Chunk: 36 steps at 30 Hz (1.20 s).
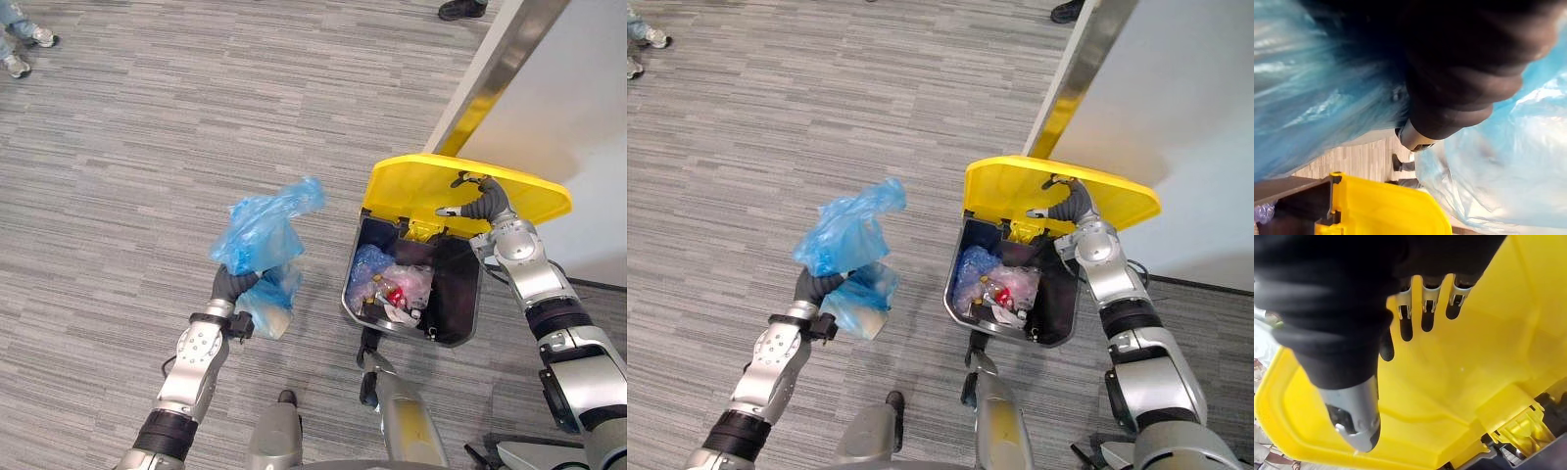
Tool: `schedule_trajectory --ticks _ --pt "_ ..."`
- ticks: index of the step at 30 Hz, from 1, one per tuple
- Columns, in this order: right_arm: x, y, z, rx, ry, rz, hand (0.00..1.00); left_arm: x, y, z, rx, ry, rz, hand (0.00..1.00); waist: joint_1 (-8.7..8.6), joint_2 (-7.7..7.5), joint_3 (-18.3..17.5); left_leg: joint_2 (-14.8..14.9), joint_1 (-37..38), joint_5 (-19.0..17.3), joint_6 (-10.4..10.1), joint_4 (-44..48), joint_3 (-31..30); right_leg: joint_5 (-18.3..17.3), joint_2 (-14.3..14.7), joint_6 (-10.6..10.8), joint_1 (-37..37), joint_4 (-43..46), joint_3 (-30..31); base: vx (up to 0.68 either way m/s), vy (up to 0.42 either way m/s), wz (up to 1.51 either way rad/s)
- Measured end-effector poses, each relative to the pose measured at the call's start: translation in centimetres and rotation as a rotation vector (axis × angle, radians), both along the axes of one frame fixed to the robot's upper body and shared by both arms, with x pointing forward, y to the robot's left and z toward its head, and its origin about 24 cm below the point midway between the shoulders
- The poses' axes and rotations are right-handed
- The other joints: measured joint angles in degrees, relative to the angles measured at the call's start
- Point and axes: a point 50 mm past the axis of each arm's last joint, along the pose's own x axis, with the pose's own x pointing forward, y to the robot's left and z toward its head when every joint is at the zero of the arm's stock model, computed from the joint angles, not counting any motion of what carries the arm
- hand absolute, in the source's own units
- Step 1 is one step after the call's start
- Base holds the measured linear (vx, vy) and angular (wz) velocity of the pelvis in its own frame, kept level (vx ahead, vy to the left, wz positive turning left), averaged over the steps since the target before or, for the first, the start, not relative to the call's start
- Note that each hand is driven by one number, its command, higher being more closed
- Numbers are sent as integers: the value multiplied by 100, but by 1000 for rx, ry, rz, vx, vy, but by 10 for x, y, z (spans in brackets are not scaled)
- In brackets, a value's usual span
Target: Gather rubbish on tea table into small bin, then transfer packed bag to large trash can.
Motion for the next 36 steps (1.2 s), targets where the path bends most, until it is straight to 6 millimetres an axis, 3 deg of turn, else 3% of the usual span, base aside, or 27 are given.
schedule_trajectory --ticks 5,10,13,23,28,31,36 --pt "12 16 30 -40 -68 54 0 22 -34 35 29 -128 -136 100 -38 0 242 1 -212 -172 22 323 264 116 69 41 -204 5 227 6 8 -25" --pt "22 31 72 -70 -170 97 0 46 -75 67 129 -234 -279 100 -157 -6 541 -12 -572 -329 64 708 436 270 61 -135 -505 7 439 -3 17 -21" --pt "25 41 92 -90 -212 130 0 56 -85 76 175 -253 -297 100 -284 -16 715 -56 -707 -333 71 822 459 313 4 -193 -619 47 488 -3 -3 -6" --pt "16 84 141 -70 -394 279 0 69 -146 107 279 -340 -423 100 -274 -30 818 102 -1836 -717 67 1875 655 381 112 -94 -1545 348 648 -22 -42 -11" --pt "16 102 148 -43 -424 324 0 77 -163 99 380 -299 -440 100 -280 -35 821 227 -2092 -775 8 2062 709 408 213 -124 -1764 387 666 31 -58 -10" --pt "12 113 164 -17 -479 354 0 82 -170 106 432 -323 -432 100 -276 -39 823 288 -2379 -827 -10 2239 783 396 240 -106 -2043 465 683 36 -48 -8" --pt "-3 133 185 24 -568 447 0 103 -158 102 527 -263 -319 100 -300 -58 834 474 -2889 -963 -31 2648 887 412 341 -125 -2487 634 688 35 -48 -12"
